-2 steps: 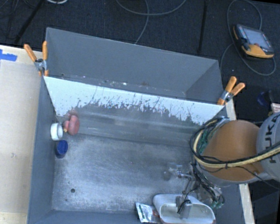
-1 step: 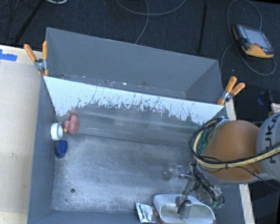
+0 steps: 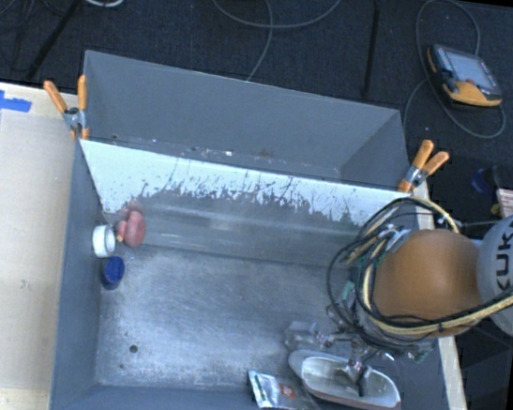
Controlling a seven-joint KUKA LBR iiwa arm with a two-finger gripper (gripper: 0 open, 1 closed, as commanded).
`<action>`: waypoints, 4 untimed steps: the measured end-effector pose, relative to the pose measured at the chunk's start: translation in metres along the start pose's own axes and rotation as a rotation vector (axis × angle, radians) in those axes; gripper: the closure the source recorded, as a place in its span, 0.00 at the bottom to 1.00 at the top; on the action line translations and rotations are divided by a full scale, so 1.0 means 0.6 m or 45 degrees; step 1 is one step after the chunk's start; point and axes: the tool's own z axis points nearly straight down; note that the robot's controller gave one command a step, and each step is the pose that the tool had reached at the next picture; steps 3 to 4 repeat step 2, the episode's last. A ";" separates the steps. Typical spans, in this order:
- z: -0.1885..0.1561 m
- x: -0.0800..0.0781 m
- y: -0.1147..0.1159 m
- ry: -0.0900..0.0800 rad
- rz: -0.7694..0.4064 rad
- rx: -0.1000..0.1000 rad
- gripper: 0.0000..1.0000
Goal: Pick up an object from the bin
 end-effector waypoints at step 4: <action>-0.208 -0.002 -0.063 0.009 -0.009 -0.001 1.00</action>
Offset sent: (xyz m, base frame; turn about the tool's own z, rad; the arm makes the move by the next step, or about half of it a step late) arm 0.0000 0.0000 0.0000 0.0000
